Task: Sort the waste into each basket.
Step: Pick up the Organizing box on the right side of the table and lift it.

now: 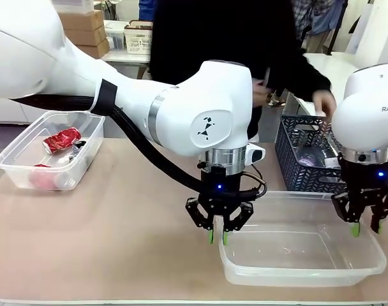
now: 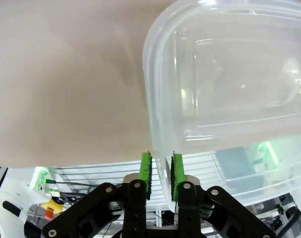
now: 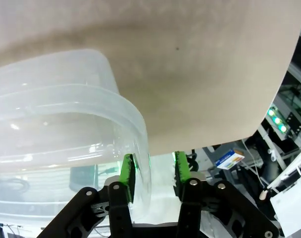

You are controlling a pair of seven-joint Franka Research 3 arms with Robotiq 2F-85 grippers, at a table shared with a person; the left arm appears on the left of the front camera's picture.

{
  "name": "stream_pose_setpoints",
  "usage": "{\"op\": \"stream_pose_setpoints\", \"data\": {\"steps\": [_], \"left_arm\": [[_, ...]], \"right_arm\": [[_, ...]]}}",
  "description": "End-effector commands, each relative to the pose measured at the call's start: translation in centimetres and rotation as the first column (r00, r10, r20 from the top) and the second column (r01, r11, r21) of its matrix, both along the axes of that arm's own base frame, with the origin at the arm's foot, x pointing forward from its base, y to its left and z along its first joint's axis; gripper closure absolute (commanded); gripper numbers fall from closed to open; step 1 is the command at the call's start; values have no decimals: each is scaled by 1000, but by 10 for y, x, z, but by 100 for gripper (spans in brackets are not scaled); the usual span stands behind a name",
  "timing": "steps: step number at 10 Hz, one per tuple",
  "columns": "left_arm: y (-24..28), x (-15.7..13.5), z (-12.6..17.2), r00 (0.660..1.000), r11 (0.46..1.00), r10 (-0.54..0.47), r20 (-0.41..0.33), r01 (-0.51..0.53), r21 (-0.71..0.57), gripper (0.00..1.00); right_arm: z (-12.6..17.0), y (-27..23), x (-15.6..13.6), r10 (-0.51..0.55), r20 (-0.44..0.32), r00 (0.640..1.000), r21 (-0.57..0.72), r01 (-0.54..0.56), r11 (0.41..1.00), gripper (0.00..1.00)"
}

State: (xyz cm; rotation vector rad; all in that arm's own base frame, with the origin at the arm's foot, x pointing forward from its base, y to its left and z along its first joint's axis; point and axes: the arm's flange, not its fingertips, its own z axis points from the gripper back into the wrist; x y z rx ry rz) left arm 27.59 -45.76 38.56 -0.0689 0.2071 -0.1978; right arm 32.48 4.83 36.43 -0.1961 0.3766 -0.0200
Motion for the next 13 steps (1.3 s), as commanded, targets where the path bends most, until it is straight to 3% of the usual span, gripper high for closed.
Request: {"op": "stream_pose_setpoints", "data": {"steps": [1, 2, 5, 7, 8, 9, 11, 13], "left_arm": [[2, 2, 1, 1000, 1000, -7, 3, 7, -8, 100], [2, 2, 1, 1000, 1000, -3, 5, 3, -8, 100], [7, 2, 6, 1000, 1000, 0, 16, 0, -9, 100], [30, -2, 32, 999, 999, -34, -35, 34, -7, 100], [48, -5, 53, 999, 1000, -1, -45, 1, 4, 100], [65, -9, 72, 997, 996, 71, 28, -73, 60, 100], [96, -14, 107, 967, 979, 202, 156, -201, -18, 100], [121, -11, 124, 922, 941, 337, 188, -337, -38, 100]], "right_arm": [[-40, -20, -65, 16, 0, 1000, -14, -16, 1000, 96], [-42, -19, -64, 25, -4, 1000, -18, -26, 1000, 100], [-38, -18, -66, 24, -1, 1000, 12, -24, 1000, 100], [-7, -6, -76, 58, -8, 998, 77, -57, 995, 100], [17, 0, -81, 67, 37, 997, 106, -71, 992, 100], [40, 11, -84, 90, 91, 992, 104, -99, 990, 100], [84, 48, -64, 99, 144, 985, 113, -115, 987, 100], [119, 93, -18, 50, 92, 994, 221, -70, 973, 100]]}}
